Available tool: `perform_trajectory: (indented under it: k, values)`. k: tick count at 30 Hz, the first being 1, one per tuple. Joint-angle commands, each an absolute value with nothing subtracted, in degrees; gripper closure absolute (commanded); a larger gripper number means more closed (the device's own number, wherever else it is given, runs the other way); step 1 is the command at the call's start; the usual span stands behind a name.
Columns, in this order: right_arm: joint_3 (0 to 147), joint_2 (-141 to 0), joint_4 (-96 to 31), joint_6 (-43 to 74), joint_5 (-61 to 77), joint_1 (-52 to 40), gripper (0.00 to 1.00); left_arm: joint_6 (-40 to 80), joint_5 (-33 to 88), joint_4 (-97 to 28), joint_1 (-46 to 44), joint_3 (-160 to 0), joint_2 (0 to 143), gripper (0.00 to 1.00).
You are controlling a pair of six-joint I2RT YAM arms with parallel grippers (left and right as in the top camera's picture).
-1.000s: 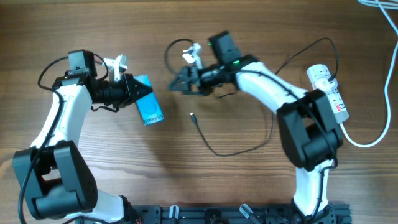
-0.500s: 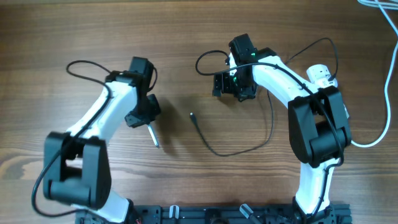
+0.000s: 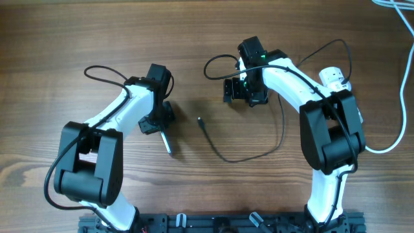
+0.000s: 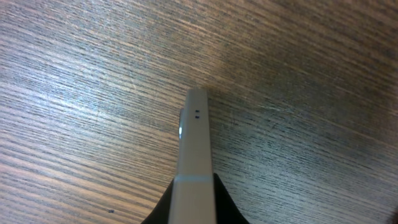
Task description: Plug charger to phone and switch on socket
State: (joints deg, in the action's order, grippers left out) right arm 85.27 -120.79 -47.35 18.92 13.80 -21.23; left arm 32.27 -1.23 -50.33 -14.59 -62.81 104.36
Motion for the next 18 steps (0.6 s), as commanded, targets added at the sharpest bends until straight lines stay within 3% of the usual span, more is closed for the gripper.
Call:
perform_trajectory:
  k: [1, 4, 7, 11, 13, 18]
  values:
    - [84.8, -120.9, -47.7, 18.0, 11.8, -21.4, 0.08, 33.5, -2.0, -49.2, -15.0, -60.9, 104.7, 0.96]
    - [84.8, -120.9, -47.7, 14.6, 13.7, -21.5, 0.04, 33.5, -2.0, -48.4, -15.0, -60.7, 104.7, 0.96]
    - [84.8, -120.9, -48.2, 11.7, 14.2, -22.7, 0.11, 33.2, 1.7, -47.7, -14.1, -60.8, 104.7, 0.96]
    - [84.8, -120.9, -49.5, 2.5, 19.6, -27.4, 0.37, 25.2, 28.7, -41.1, -5.9, -60.8, 104.7, 0.96]
    - [84.8, -120.9, -50.3, 2.4, 19.6, -30.0, 0.39, 24.3, 36.4, -39.1, -1.3, -60.8, 104.7, 0.96]
    - [84.8, -120.9, -51.1, 3.9, 15.8, -36.5, 0.4, 18.1, 40.2, -41.7, 5.5, -60.8, 104.7, 0.96]
